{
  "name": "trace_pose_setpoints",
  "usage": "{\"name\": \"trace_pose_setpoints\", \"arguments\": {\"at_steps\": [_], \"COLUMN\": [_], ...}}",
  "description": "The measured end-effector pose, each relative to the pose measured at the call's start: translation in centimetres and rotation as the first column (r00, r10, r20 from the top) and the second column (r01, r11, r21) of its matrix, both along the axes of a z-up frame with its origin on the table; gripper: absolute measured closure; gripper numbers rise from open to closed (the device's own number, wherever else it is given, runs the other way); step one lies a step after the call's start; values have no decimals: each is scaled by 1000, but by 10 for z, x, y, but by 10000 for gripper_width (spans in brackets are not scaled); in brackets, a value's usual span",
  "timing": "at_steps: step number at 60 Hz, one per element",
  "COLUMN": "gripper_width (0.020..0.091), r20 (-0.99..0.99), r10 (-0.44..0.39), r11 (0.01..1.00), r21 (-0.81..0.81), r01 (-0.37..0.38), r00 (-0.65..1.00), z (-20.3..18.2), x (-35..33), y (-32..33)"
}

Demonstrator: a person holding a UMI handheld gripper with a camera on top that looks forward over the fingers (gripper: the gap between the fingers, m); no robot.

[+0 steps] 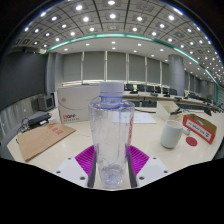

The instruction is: Pour water

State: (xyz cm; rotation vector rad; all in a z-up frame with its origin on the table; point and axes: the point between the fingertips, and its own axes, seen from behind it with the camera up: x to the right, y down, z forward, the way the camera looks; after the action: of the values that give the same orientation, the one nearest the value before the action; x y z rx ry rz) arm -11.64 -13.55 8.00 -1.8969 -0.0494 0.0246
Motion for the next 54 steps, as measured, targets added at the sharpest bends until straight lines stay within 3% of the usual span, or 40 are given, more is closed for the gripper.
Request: {"name": "trace_pose_setpoints", "arguments": {"at_steps": [11,20,30,35,42,49,54], "gripper_width": [766,765,765,766,767,769,767], "r20": [-4,-113,-462,-684,-924,-997,-992], "r10": [-13,-1,30,33,28,15,0], "r11": [1000,1000,996,994,993,991,990], "r21": [15,26,93,99,69,24,-18], "r01": [13,4,15,48,95,135,137], "r00": [1000,994,886,728,381,70,-128], "z": [7,31,104,138,171,180,163], "x": [-1,-8,-12,-3,21,54,78], "y": [-2,7,45,69,96,115,135]}}
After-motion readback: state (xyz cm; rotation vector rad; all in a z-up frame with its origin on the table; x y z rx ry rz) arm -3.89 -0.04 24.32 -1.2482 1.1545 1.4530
